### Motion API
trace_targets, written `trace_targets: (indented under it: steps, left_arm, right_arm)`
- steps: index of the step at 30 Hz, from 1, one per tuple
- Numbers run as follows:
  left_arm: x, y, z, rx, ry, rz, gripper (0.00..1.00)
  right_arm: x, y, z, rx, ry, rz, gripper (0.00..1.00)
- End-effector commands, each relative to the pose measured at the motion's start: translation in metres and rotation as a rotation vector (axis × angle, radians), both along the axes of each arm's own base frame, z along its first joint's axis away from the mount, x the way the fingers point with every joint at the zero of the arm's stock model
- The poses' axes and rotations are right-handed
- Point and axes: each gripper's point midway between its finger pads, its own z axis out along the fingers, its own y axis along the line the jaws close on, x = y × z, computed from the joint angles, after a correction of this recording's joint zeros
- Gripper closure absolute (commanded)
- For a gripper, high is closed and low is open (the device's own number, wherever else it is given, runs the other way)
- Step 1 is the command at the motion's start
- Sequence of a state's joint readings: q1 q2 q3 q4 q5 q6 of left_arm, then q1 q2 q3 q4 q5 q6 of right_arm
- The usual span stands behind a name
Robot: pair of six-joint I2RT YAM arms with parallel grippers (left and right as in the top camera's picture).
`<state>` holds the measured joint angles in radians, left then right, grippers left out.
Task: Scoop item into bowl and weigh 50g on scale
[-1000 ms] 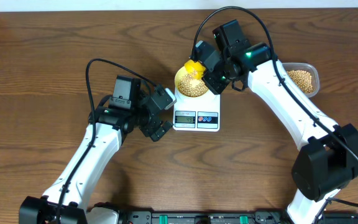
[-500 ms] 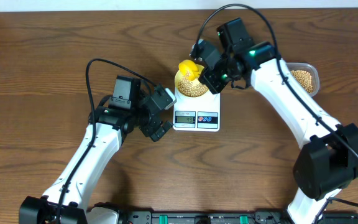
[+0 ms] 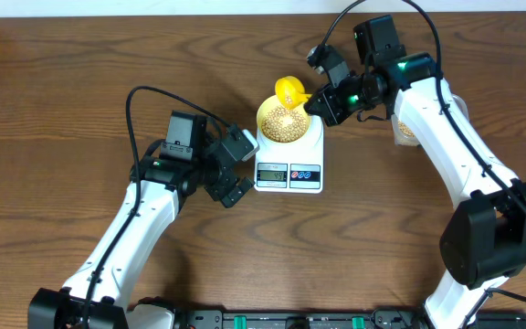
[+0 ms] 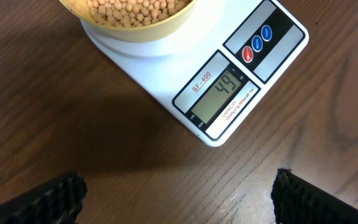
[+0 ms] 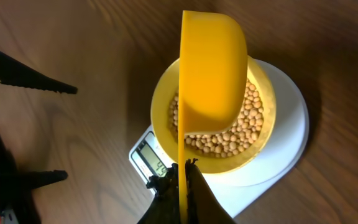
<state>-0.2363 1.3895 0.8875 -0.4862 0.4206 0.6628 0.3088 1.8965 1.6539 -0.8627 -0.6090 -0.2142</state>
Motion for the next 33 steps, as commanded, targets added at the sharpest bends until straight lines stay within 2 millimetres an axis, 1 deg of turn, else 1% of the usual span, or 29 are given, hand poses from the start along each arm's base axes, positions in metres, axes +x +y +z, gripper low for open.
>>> trace_targets:
  steps: [1,7,13,22,33]
  left_arm:
    - [0.000,0.000,0.005,-0.009,-0.017,-0.013,0.02]
    - [0.000,0.000,0.005,-0.009,-0.017,-0.013,0.02]
    - [0.000,0.000,0.005,-0.009,-0.017,-0.013,0.02]
    - [0.000,0.000,0.005,-0.009,-0.017,-0.013,0.02]
    - [0.000,0.000,0.005,-0.009,-0.017,-0.013,0.02]
  right_arm:
    - [0.000,0.003,0.022,0.046,-0.027,-0.002,0.99]
    - [0.001,0.002,0.021,0.034,-0.029,-0.007,0.99]
    - [0.004,-0.003,0.012,-0.049,-0.049,-0.032,0.99]
    - [0.003,0.001,0.001,-0.195,-0.127,-0.010,0.99]
    - [-0.001,0.009,-0.002,-0.243,-0.158,0.018,0.99]
